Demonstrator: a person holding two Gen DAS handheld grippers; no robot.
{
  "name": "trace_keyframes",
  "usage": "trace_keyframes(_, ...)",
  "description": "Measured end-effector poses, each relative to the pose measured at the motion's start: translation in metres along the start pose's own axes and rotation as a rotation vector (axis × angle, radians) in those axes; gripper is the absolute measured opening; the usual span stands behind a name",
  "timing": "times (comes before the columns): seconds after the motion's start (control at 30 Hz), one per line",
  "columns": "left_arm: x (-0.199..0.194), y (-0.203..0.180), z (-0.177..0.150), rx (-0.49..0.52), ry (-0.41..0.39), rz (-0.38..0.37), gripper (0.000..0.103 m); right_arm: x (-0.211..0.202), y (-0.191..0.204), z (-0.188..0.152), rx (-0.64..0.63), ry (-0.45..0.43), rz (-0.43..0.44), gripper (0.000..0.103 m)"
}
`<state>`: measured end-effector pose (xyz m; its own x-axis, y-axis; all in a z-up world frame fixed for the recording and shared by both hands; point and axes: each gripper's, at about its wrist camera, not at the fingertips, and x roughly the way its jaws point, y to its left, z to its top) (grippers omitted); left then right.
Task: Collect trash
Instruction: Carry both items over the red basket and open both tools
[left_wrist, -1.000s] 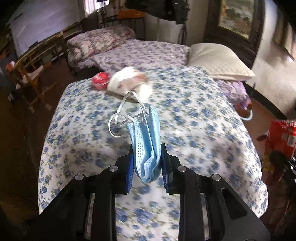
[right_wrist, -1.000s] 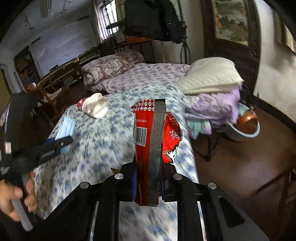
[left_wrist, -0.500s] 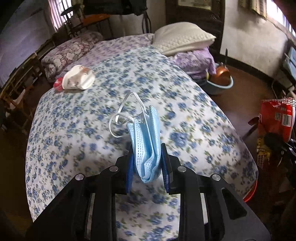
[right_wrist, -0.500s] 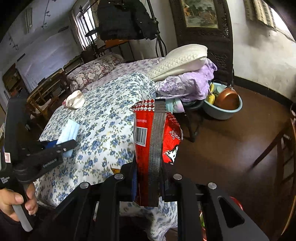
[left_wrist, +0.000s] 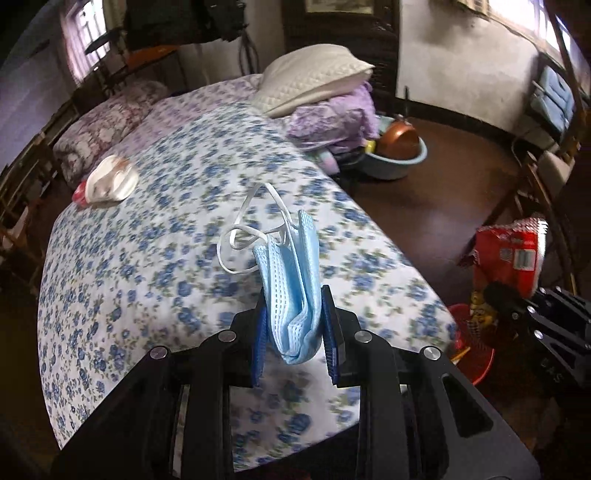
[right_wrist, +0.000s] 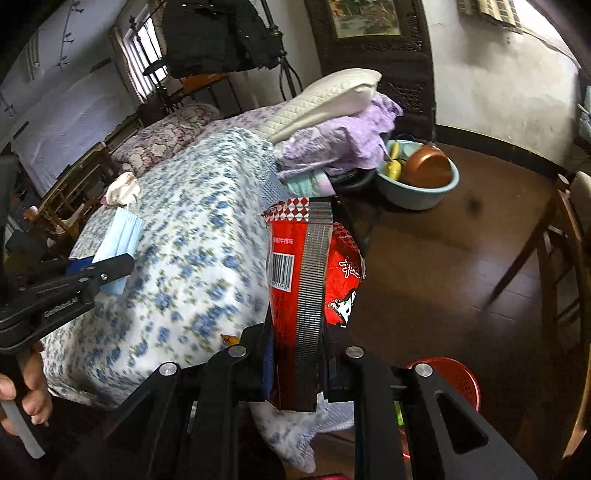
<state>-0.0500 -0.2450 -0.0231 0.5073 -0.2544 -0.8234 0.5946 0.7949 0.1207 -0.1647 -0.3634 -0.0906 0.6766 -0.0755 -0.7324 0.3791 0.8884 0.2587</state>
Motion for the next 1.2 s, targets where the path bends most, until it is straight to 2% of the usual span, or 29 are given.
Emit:
trace_keyframes(0.13, -0.004, -0.023, 0.0, 0.073, -0.013, -0.002, 0.027, -0.004, -0.013, -0.001, 0.018, -0.014, -0.013, 0.019)
trace_keyframes(0.53, 0.002, -0.101, 0.013, 0.23, 0.034, -0.109, 0.027, -0.013, -0.068, -0.009, 0.091, -0.04, -0.065, 0.019)
trace_keyframes(0.7, 0.012, -0.134, 0.017, 0.29, 0.051, -0.111, 0.027, -0.015, -0.097, -0.018, 0.123, -0.035, -0.096, 0.019)
trace_keyframes(0.93, 0.03, -0.178, 0.02, 0.388, 0.081, -0.123, 0.027, 0.0, -0.139, -0.045, 0.187, 0.024, -0.138, 0.019)
trace_keyframes(1.2, 0.064, -0.239, 0.011, 0.512, 0.178, -0.213, 0.027, 0.019, -0.166, -0.081, 0.232, 0.086, -0.15, 0.019)
